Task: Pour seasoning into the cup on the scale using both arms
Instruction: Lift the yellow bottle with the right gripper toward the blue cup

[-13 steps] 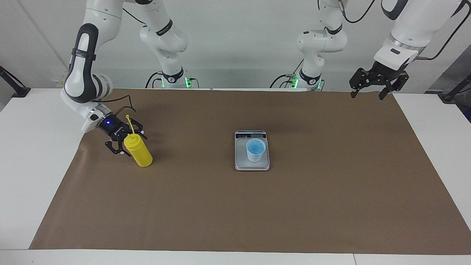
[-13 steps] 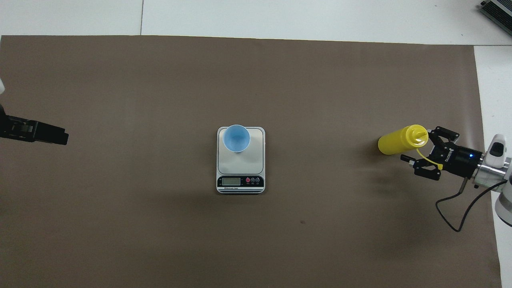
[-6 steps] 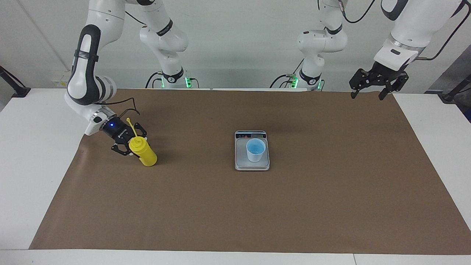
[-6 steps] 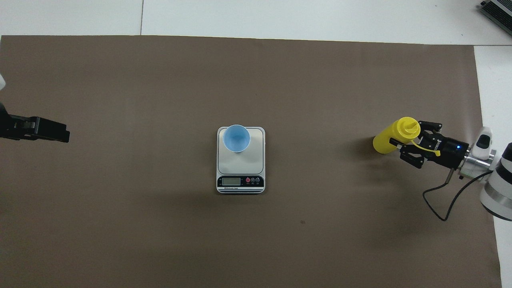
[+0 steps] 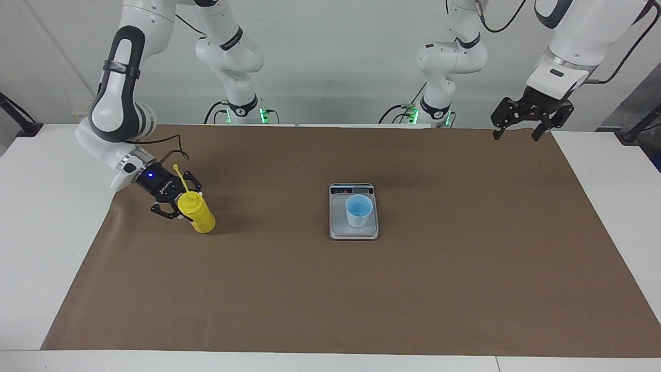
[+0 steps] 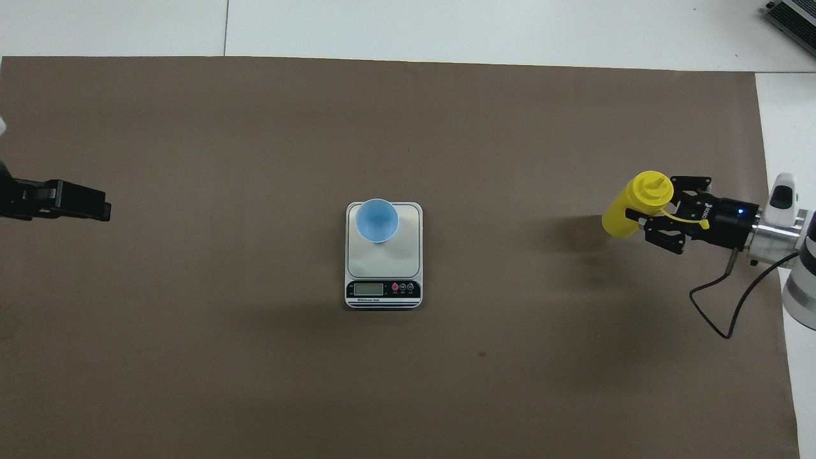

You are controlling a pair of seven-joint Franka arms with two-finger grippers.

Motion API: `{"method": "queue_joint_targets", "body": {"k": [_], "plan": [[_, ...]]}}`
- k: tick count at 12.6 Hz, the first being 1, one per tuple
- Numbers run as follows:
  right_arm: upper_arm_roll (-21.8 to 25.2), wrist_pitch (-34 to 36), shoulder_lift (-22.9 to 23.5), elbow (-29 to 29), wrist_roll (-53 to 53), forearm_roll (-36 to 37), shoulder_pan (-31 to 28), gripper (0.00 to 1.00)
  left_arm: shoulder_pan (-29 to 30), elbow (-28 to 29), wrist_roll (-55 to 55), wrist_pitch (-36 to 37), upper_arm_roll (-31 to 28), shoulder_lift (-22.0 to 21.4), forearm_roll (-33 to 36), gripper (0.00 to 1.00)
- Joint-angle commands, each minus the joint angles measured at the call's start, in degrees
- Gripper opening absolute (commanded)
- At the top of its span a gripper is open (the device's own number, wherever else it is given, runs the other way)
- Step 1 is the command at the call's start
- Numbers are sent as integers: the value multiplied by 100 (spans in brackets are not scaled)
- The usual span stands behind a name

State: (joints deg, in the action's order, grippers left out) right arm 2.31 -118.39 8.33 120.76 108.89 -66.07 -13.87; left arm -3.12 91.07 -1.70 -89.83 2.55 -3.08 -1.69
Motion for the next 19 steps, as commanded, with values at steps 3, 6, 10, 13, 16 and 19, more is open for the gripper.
{"method": "queue_joint_targets", "body": {"k": [3,6,10,13,16,19], "plan": [[-56,-429,-446,-281,-1412,1112,761,0,31,183,-121,-184,35,-114,-94,100],[-64,-1068,-517,-307,-2483,1745,1542,0,48,192,-121,-140,35,-114,-86,100],[-65,-2213,-420,-298,-4880,3545,2834,0,101,192,-147,-96,18,-123,-86,100],[-73,-2294,-316,-490,-5773,4933,3232,0,154,201,-147,-96,18,-114,-86,100],[-82,-2320,-53,-929,-5783,6373,3601,0,154,201,-147,-96,18,-114,-86,100],[-82,-2110,325,-1483,-5948,7801,3900,0,154,192,-147,-96,18,-123,-86,100]]}}
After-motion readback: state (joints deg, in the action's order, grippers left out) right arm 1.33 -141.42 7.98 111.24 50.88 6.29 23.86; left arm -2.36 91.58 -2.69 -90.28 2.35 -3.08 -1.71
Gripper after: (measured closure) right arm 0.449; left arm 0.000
